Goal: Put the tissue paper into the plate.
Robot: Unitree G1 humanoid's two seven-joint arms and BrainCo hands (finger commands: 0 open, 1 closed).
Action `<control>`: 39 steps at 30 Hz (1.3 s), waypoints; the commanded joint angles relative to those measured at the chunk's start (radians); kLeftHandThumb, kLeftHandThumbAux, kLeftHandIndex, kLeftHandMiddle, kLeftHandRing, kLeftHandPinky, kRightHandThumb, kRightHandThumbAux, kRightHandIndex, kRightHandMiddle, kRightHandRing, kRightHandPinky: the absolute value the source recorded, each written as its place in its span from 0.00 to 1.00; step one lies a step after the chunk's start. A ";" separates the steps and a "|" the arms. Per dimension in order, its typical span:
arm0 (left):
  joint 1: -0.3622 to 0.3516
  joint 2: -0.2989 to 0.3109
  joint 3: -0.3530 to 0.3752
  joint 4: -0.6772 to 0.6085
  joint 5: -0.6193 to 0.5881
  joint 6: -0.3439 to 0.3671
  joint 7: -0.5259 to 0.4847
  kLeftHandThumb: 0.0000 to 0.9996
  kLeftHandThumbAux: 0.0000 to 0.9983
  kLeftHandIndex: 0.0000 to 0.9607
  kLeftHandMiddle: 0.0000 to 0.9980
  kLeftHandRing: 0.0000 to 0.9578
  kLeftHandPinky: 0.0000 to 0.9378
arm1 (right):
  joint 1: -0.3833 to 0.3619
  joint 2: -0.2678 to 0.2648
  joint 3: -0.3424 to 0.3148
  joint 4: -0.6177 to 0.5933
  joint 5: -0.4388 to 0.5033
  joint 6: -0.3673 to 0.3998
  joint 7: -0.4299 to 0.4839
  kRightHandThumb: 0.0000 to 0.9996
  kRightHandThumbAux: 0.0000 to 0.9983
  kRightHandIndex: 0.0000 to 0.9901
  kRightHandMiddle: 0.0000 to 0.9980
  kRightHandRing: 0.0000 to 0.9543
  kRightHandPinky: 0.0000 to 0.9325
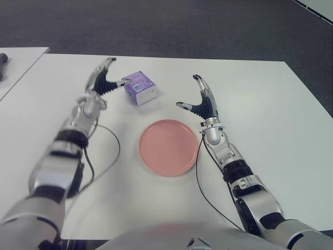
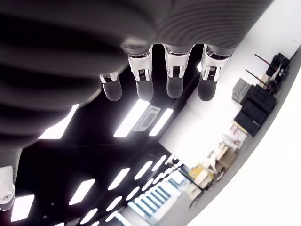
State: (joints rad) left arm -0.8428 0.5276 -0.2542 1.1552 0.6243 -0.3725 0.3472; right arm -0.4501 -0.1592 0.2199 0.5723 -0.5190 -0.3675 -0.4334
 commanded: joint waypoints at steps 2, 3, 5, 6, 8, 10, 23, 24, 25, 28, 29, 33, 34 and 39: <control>-0.068 0.010 -0.210 0.124 0.212 0.074 0.134 0.06 0.46 0.00 0.00 0.00 0.00 | 0.005 0.008 0.007 0.004 -0.008 0.019 -0.003 0.14 0.51 0.00 0.00 0.00 0.00; -0.075 0.009 -0.227 0.134 0.225 0.080 0.147 0.06 0.46 0.00 0.00 0.00 0.00 | 0.007 0.008 0.007 0.002 -0.009 0.019 -0.002 0.14 0.51 0.00 0.00 0.00 0.00; -0.089 0.008 -0.276 0.152 0.268 0.102 0.179 0.07 0.47 0.00 0.00 0.00 0.00 | 0.009 0.008 0.006 0.000 -0.010 0.019 -0.002 0.14 0.51 0.00 0.00 0.00 0.00; -0.095 0.008 -0.302 0.161 0.291 0.113 0.190 0.07 0.47 0.00 0.00 0.00 0.00 | 0.010 0.009 0.006 -0.002 -0.011 0.019 -0.002 0.14 0.51 0.00 0.00 0.00 0.00; -0.104 0.008 -0.344 0.175 0.325 0.127 0.202 0.07 0.47 0.00 0.00 0.00 0.00 | 0.013 0.009 0.006 -0.006 -0.012 0.020 -0.002 0.14 0.51 0.00 0.00 0.00 0.00; -0.110 0.008 -0.380 0.186 0.350 0.138 0.203 0.07 0.48 0.00 0.00 0.00 0.00 | 0.016 0.010 0.007 -0.009 -0.013 0.021 -0.002 0.14 0.51 0.00 0.00 0.00 0.00; -0.118 0.007 -0.563 0.226 0.473 0.184 0.164 0.06 0.46 0.00 0.00 0.00 0.00 | 0.029 0.019 0.014 -0.031 -0.021 0.033 -0.006 0.14 0.51 0.00 0.00 0.00 0.00; -0.114 0.005 -0.572 0.228 0.477 0.186 0.160 0.06 0.46 0.00 0.00 0.00 0.00 | 0.029 0.020 0.014 -0.032 -0.022 0.034 -0.006 0.14 0.51 0.00 0.00 0.00 0.00; -0.112 0.003 -0.579 0.229 0.479 0.187 0.158 0.06 0.47 0.00 0.00 0.00 0.00 | 0.029 0.020 0.014 -0.032 -0.022 0.035 -0.006 0.14 0.51 0.00 0.00 0.00 0.00; -0.102 -0.001 -0.594 0.233 0.481 0.191 0.156 0.05 0.47 0.00 0.00 0.00 0.00 | 0.030 0.023 0.015 -0.033 -0.024 0.037 -0.007 0.14 0.51 0.00 0.00 0.00 0.00; -0.097 -0.003 -0.601 0.234 0.483 0.193 0.157 0.05 0.47 0.00 0.00 0.00 0.00 | 0.030 0.024 0.015 -0.033 -0.025 0.038 -0.008 0.14 0.51 0.00 0.00 0.00 0.00; -0.088 -0.006 -0.623 0.237 0.486 0.195 0.164 0.05 0.48 0.00 0.00 0.00 0.00 | 0.030 0.027 0.016 -0.031 -0.029 0.039 -0.010 0.14 0.51 0.00 0.00 0.00 0.00; -0.086 -0.007 -0.628 0.238 0.488 0.195 0.166 0.05 0.49 0.00 0.00 0.00 0.00 | 0.030 0.028 0.017 -0.031 -0.030 0.040 -0.011 0.14 0.51 0.00 0.00 0.00 0.00; -0.081 -0.008 -0.651 0.239 0.494 0.190 0.178 0.04 0.49 0.00 0.00 0.00 0.00 | 0.030 0.029 0.018 -0.031 -0.030 0.041 -0.013 0.14 0.51 0.00 0.00 0.00 0.00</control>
State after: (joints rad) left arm -0.9533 0.5303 -0.8846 1.3863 1.0991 -0.1810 0.5200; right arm -0.4370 -0.1350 0.2350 0.5405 -0.5480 -0.3438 -0.4422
